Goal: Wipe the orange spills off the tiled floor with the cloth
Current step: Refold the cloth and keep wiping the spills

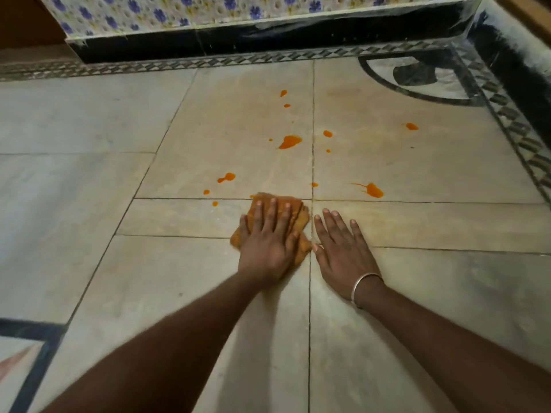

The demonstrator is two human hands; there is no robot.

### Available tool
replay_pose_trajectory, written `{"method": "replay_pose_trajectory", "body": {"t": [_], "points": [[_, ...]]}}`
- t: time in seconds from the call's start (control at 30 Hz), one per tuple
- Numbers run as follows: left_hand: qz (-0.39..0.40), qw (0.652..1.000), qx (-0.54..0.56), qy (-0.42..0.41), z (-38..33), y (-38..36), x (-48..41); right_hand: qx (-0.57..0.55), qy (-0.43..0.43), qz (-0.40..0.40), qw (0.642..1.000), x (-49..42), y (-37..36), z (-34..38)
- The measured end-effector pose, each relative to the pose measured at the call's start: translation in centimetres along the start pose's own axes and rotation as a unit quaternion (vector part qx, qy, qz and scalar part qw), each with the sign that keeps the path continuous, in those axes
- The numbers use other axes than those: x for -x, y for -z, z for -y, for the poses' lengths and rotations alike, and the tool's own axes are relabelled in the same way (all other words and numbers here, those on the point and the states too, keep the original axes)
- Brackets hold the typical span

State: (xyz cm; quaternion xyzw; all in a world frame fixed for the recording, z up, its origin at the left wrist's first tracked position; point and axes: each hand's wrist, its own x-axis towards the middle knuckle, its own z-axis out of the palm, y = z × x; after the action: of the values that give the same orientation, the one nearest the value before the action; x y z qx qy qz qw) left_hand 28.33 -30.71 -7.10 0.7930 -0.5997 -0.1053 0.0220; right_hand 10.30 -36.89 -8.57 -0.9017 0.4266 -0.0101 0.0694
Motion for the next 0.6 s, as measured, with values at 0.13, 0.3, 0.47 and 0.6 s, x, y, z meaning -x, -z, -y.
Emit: {"method": "replay_pose_trajectory", "body": {"t": [0.13, 0.3, 0.47, 0.6], "points": [[0.004, 0.999, 0.003, 0.034, 4.3, 1.5, -2.9, -0.006, 0.002, -0.003, 1.000, 0.2, -0.1, 0.1], [-0.056, 0.990, 0.010, 0.131, 2.0, -1.1, 3.4, -0.008, -0.006, 0.002, 1.000, 0.2, 0.0, 0.2], [-0.047, 0.999, 0.003, 0.003, -1.5, -0.8, -0.1, -0.001, -0.007, 0.008, 1.000, 0.2, 0.2, 0.2], [-0.034, 0.998, 0.006, 0.061, 2.2, 0.5, -3.0, -0.003, -0.004, 0.017, 1.000, 0.3, 0.4, 0.2]]}}
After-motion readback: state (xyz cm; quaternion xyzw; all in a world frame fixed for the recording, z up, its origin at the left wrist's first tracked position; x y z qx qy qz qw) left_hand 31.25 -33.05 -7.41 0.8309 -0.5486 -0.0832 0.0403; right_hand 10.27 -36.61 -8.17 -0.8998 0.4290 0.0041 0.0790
